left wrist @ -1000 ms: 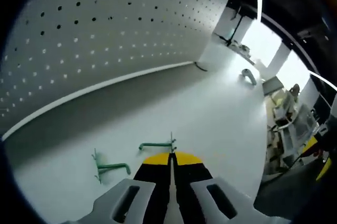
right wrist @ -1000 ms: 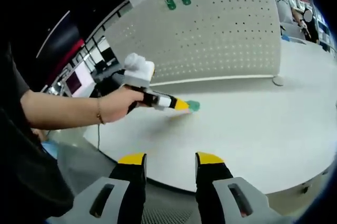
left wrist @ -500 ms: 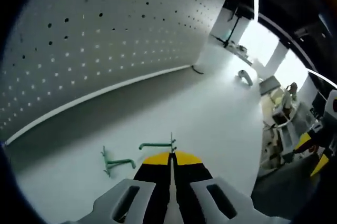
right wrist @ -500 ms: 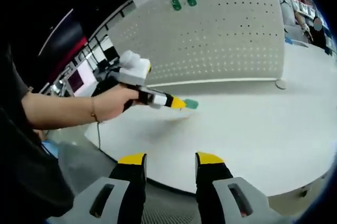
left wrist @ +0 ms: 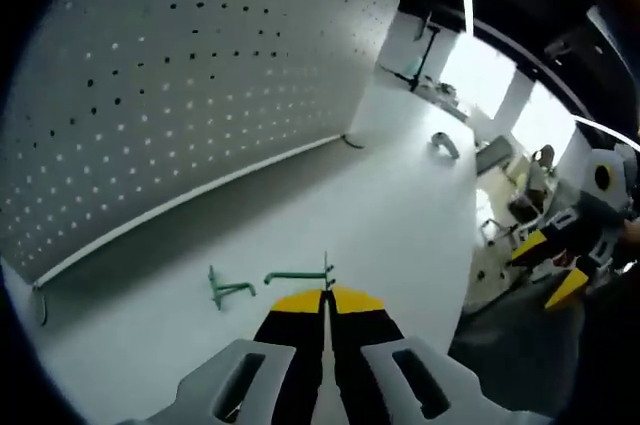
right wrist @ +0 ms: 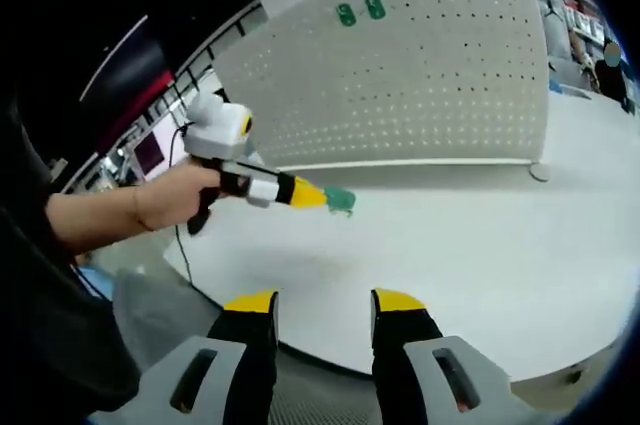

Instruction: Insert the hook assembly into the mounting plate slot until the hook locks in place.

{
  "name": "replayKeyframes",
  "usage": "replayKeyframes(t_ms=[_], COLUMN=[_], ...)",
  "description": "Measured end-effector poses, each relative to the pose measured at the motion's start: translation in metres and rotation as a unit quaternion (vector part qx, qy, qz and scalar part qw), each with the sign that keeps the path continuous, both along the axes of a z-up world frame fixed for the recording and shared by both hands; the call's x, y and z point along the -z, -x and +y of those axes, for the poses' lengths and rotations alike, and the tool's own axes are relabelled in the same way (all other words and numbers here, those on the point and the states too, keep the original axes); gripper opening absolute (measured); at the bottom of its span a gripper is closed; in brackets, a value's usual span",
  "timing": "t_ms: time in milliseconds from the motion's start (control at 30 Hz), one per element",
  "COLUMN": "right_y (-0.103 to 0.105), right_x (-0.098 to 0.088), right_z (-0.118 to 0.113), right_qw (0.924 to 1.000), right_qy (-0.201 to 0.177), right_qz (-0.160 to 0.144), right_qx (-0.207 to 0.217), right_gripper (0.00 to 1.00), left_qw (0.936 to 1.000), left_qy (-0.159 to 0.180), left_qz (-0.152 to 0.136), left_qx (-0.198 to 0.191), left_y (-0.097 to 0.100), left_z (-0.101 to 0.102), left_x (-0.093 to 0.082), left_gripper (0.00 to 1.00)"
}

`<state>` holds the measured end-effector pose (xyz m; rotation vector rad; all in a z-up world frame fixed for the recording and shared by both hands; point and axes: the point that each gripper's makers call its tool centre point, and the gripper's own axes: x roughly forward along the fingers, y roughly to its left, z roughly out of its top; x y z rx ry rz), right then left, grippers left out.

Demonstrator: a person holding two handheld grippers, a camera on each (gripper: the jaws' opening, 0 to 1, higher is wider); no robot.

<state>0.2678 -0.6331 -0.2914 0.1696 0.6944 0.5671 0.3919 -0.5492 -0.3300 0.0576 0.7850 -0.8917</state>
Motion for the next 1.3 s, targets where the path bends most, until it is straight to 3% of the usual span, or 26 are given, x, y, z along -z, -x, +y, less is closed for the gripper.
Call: replayKeyframes(t_ms=[200, 367, 567, 767, 933, 1300], right_y=[0.002, 0.001, -0.001, -0.005, -0.008, -0.006], right_x=[-0.002, -0.005, -0.009, -0.017, -0.026, -0.035], right_z=[0.003, 0.003, 0.009, 0.017, 0.023, 0.045], right_qw=[1.0000, 0.9999, 0.9998, 0.9993, 0.9987, 0.9966], right_qy=[0.000, -0.008, -0.010, -0.020, -0.030, -0.039], right_qz=[-0.003, -0.004, -0.008, -0.014, -0.021, -0.031], right_qx=[-0.008, -0.005, -0.019, -0.029, -0.036, -0.065], right_gripper=[0.36, 0.36, 0.36, 0.36, 0.36, 0.36], left_qw=[0.9999, 0.9983, 0.9990, 0.9982, 0.9960, 0.9944], left_qy=[0.000, -0.018, 0.001, 0.003, -0.015, -0.019], left_qz=[-0.005, -0.025, -0.012, -0.023, -0.037, -0.039], left_qx=[0.015, 0.049, 0.044, 0.056, 0.080, 0.097], left_y=[0.020, 0.037, 0.054, 0.067, 0.079, 0.100], left_z=[0.006, 0.015, 0.026, 0.031, 0.039, 0.048], left_x=[-0.014, -0.024, -0.041, -0.060, -0.069, -0.081], left_gripper=[0.01, 0.01, 0.01, 0.01, 0.01, 0.01])
